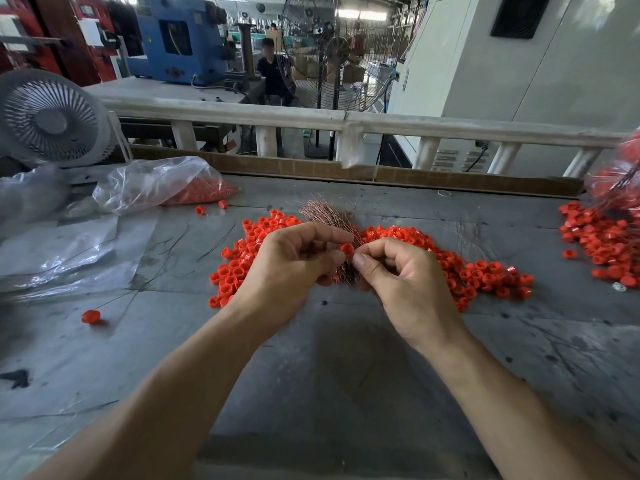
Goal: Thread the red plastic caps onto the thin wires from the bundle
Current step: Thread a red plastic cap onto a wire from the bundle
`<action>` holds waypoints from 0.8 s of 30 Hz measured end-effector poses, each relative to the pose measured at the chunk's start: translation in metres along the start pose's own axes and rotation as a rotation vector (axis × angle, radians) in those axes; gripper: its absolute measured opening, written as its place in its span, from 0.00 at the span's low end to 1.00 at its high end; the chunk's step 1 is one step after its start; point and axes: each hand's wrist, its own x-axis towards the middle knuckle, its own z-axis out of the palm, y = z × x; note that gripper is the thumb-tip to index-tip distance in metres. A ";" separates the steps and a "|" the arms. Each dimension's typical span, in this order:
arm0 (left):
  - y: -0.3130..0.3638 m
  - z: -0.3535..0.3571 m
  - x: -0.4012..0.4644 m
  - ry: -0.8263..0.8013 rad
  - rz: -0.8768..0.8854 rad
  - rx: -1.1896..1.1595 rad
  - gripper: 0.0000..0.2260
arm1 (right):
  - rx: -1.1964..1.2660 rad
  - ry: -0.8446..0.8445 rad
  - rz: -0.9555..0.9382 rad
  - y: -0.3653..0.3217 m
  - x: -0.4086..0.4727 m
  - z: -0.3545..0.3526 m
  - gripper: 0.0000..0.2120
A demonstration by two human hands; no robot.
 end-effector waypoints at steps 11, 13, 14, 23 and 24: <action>0.001 0.000 -0.001 -0.004 -0.030 0.031 0.10 | -0.025 -0.014 0.002 -0.001 -0.002 -0.001 0.06; 0.001 0.001 -0.001 -0.004 -0.033 0.018 0.09 | -0.017 -0.015 0.005 -0.001 -0.002 -0.001 0.06; 0.001 0.001 -0.001 0.000 -0.033 0.009 0.08 | -0.014 -0.016 0.006 -0.001 -0.002 -0.001 0.05; 0.000 0.002 -0.002 0.011 -0.062 -0.063 0.09 | -0.034 0.000 0.004 0.001 -0.002 -0.002 0.04; 0.000 0.002 -0.002 0.010 -0.067 -0.068 0.09 | -0.035 0.005 0.003 0.001 -0.002 -0.003 0.04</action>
